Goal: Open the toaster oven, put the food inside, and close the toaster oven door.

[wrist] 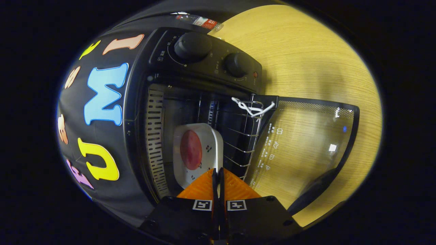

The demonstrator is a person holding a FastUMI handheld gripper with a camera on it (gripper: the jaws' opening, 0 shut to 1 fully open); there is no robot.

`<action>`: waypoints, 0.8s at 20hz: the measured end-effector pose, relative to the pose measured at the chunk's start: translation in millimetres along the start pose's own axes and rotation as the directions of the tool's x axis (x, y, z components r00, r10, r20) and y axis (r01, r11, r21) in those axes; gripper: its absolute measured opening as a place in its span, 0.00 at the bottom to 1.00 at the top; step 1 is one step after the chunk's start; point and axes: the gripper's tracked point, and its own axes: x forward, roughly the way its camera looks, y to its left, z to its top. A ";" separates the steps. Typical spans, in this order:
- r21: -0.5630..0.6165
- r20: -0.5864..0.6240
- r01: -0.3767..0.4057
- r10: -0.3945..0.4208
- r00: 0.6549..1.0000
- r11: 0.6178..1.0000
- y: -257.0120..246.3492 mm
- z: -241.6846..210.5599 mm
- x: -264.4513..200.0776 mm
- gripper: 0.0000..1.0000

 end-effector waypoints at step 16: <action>-0.176 -0.143 -0.107 0.083 0.986 0.979 12.7 -23.9 -48.3 0.97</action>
